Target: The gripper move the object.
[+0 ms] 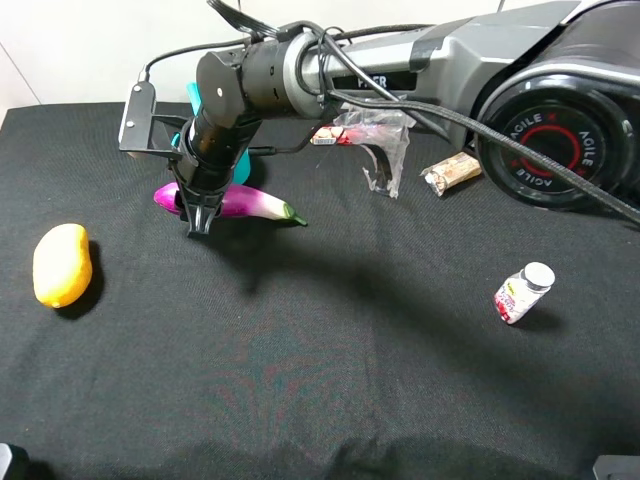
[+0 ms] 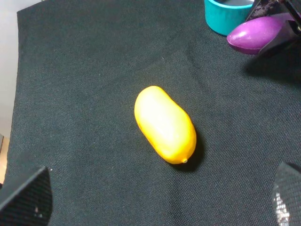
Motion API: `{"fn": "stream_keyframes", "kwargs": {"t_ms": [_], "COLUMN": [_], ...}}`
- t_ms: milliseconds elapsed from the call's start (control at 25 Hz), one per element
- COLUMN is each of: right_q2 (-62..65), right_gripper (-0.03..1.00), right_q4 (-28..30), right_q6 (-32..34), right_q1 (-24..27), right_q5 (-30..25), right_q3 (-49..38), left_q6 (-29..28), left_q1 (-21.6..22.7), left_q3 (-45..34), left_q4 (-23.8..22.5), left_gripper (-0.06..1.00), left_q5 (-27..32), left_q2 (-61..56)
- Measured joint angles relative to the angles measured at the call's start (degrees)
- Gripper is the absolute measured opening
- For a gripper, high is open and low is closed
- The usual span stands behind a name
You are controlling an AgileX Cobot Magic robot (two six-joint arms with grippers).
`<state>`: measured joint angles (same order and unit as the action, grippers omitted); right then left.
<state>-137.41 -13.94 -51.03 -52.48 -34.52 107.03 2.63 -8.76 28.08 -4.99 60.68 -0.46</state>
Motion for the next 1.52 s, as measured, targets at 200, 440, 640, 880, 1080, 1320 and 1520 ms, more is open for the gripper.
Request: {"fn": "stream_keyframes", "kwargs": {"t_ms": [200,440,640,880,1080,1320,1520], "right_q2": [0.0,0.0,0.0,0.0,0.0,0.13,1.39], "right_gripper": [0.39,0.41,0.53,0.54,0.54,0.61,0.62], "right_q4": [0.0,-0.35,-0.59,-0.82,-0.82,-0.86,-0.91], "right_q6": [0.0,0.0,0.0,0.0,0.0,1.73,1.96], "right_q1": [0.0,0.0,0.0,0.0,0.0,0.0,0.0], "right_q5": [0.0,0.0,0.0,0.0,0.09,0.44,0.44], "right_q3": [0.0,0.0,0.0,0.0,0.0,0.0,0.0], "left_q6": [0.0,0.0,0.0,0.0,0.0,0.0,0.0], "left_q1": [0.0,0.0,0.0,0.0,0.0,0.0,0.0], "left_q3": [0.0,0.0,0.0,0.0,0.0,0.0,0.0], "left_q4": [0.0,0.0,0.0,0.0,0.0,0.0,0.0], "left_gripper": [0.99,0.99,0.99,0.99,0.99,0.99,0.99], "left_q5": [0.0,0.0,0.0,0.0,0.0,0.0,0.0], "left_q2": [0.0,0.0,0.0,0.0,0.0,0.0,0.0]}}
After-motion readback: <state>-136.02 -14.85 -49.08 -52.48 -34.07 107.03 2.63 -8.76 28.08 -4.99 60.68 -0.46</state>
